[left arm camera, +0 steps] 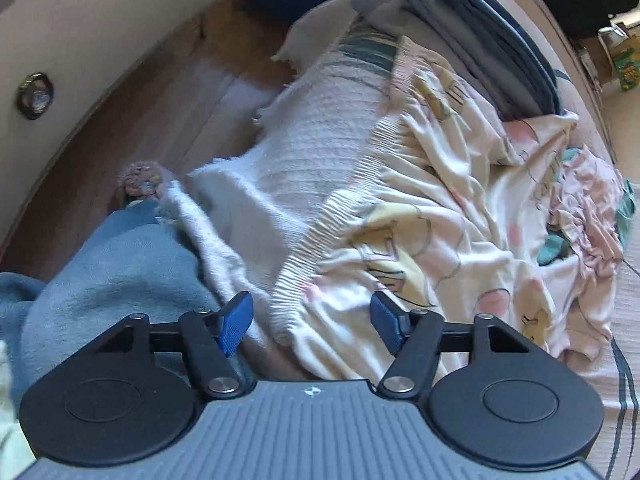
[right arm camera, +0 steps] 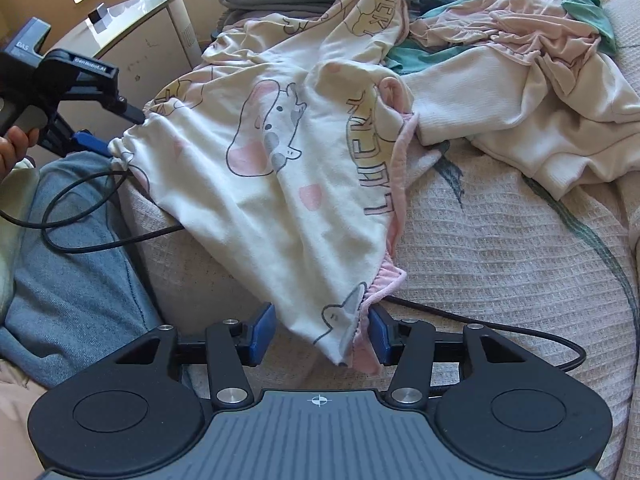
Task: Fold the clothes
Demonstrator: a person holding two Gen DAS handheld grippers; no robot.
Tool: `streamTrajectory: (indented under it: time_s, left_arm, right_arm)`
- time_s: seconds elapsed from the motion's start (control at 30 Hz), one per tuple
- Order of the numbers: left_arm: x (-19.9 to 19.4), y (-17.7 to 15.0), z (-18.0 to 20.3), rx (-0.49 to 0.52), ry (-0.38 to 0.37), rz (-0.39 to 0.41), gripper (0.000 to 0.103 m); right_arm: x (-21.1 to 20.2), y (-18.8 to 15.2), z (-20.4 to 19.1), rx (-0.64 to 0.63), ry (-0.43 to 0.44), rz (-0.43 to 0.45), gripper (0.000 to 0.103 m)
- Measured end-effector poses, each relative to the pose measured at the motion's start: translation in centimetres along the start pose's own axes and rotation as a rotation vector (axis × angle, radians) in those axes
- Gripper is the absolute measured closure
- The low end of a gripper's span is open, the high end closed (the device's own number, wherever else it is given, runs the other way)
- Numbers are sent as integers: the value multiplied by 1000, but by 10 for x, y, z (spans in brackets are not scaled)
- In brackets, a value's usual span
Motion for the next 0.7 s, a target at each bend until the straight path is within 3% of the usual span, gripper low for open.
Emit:
streamTrajectory:
  time_s: [0.03, 0.1, 0.13, 0.2, 0.23, 0.3, 0.37, 0.53, 0.7]
  left_arm:
    - [2, -1, 3, 15, -8, -6, 69]
    - [3, -5, 9, 66, -3, -7, 85]
    - [2, -6, 12, 97, 5, -5, 88]
    - [-6, -7, 18, 138, -4, 13, 93]
    - [-12, -6, 20, 155, -12, 25, 94]
    - [-24, -2, 23, 194, -16, 45, 95]
    - [-34, 1, 25, 235, 0, 53, 95]
    - [-58, -1, 33, 347, 58, 21, 95]
    - [-66, -24, 20, 471, 200, -44, 95]
  right_arm:
    - [3, 0, -2, -2, 10, -2, 53]
    - [12, 1, -5, -10, 19, -4, 54]
    - [16, 1, -5, -16, 13, -1, 54]
    - [25, -1, -2, -28, -9, -24, 65]
    - [27, -1, -2, -35, -2, -32, 70]
    - [26, 1, -4, -52, 22, -42, 93]
    - [17, 5, -4, -71, 49, -44, 99]
    - [-19, 15, -4, -36, 135, -60, 100]
    - [-34, 4, -16, -47, 182, -116, 100]
Point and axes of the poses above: each gripper's, at about its wrist camera, not at the fingertips, and x roughly the way its jaws point, z to its right, y to its top, the point moved 6 cm from there along x, roughly the way its jaws point, and after that the axes turned 14 degrees about z, right-handed, at the moved point
